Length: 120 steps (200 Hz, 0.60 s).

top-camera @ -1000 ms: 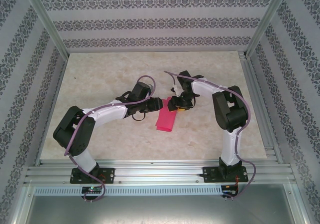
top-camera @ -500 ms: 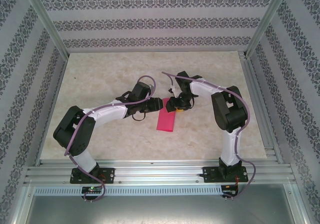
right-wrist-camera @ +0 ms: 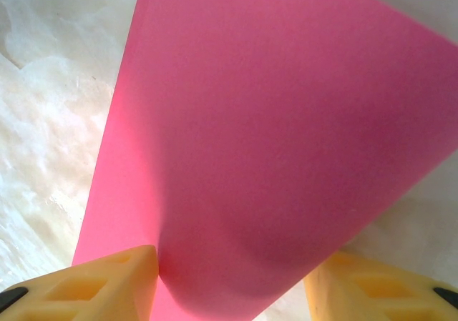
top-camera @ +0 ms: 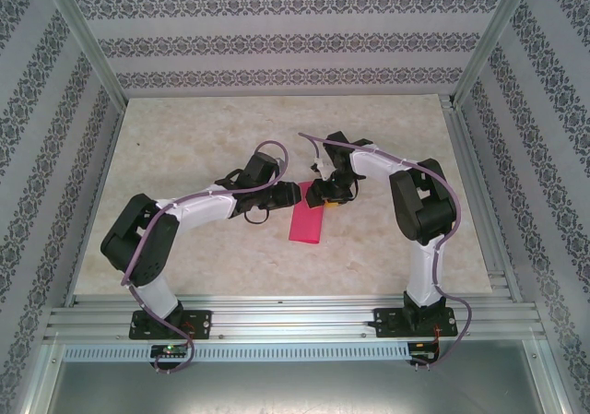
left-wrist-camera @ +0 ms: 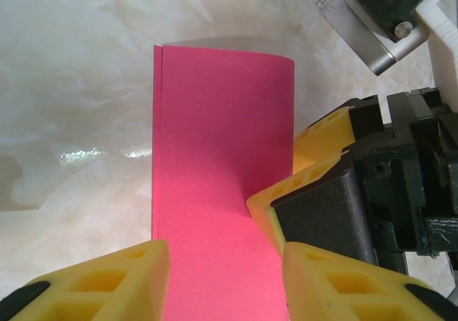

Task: Fold a paper plane with a square sheet of paper (pick it up from the middle)
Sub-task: Hold the square sheet of paper at the center of the table.

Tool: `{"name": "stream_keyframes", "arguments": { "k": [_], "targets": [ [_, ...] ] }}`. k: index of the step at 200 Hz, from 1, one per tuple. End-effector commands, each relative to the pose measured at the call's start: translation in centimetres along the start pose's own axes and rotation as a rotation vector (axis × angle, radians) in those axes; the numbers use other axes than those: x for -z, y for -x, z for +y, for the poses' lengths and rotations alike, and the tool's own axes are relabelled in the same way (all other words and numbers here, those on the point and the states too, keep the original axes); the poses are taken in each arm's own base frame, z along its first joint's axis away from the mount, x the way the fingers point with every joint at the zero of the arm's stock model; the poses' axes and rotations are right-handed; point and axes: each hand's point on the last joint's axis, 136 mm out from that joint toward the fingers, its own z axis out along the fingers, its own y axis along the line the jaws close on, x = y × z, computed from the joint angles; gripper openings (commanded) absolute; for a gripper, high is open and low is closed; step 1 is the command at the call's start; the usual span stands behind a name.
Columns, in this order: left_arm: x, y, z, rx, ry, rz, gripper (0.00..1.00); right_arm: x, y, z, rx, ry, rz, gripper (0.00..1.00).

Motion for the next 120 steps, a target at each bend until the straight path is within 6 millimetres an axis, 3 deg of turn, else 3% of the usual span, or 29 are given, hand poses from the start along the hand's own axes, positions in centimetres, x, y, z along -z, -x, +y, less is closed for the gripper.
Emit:
{"name": "stream_keyframes", "arguments": {
  "k": [1,92,120],
  "targets": [
    [-0.8,-0.4,-0.2,0.02,-0.015,0.013,0.44,-0.3,0.6,-0.2,-0.002,-0.01,-0.002,0.56],
    [-1.9,-0.5,0.5,0.069,0.012,0.029,0.38,-0.4,0.2,-0.6,0.01,-0.036,0.02,0.56],
    [-1.1,0.2,1.2,0.075,0.063,-0.018,0.37,-0.1,0.1,-0.2,0.032,-0.016,0.02,0.56]
  ]
}}
